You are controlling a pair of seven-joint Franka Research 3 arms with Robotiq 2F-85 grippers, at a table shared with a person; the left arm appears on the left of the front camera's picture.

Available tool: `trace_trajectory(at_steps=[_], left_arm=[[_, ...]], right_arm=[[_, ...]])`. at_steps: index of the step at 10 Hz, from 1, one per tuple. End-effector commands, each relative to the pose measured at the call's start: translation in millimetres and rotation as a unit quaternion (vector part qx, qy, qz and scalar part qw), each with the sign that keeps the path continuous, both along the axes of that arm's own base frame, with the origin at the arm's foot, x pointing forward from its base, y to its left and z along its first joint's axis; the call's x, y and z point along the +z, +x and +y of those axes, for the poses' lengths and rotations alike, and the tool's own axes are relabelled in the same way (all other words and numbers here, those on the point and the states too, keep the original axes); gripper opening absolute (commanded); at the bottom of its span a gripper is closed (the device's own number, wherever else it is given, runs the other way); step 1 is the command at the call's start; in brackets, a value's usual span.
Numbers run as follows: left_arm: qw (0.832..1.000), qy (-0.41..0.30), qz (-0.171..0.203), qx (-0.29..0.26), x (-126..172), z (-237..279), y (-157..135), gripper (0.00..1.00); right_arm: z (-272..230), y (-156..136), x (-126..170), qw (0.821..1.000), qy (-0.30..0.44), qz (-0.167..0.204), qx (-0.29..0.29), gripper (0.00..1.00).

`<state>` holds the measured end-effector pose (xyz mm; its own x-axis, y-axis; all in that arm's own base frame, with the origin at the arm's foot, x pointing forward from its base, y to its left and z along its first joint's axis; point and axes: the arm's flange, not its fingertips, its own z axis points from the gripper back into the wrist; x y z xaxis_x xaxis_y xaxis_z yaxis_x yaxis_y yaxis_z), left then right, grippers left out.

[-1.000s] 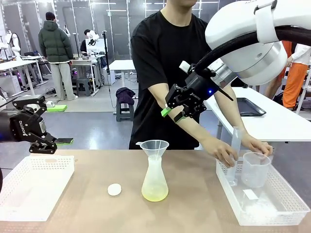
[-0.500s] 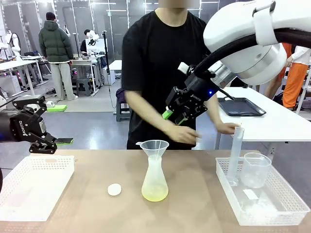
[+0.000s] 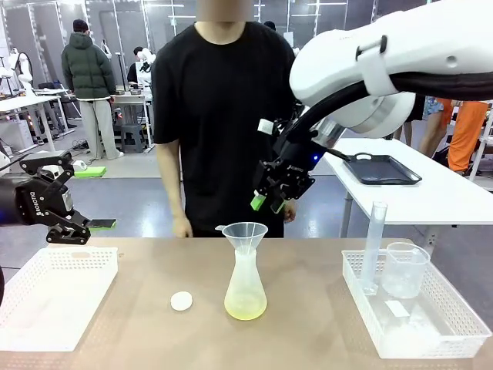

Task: Prepare the solutions needed for the experiment.
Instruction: Once the solution is in the Big flask , pick up the Plastic Funnel and place it back into the right Organizing basket.

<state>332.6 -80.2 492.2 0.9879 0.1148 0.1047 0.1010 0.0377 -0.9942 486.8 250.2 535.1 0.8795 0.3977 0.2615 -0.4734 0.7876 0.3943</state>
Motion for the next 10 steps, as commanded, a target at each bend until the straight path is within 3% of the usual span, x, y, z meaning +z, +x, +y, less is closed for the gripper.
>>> trace_trajectory(at_steps=[1, 10], left_arm=[[1.000, -0.005, 0.000, -0.003, 1.1, -0.6, -0.7, 1.00], [1.000, -0.005, 0.000, -0.003, 1.1, -0.6, -0.7, 1.00]], right_arm=[[10.3, 8.2, -2.8, 0.999, -0.025, 0.024, 0.006, 0.57], [31.1, 23.5, -45.6, 0.994, -0.069, 0.082, 0.026, 0.57]])
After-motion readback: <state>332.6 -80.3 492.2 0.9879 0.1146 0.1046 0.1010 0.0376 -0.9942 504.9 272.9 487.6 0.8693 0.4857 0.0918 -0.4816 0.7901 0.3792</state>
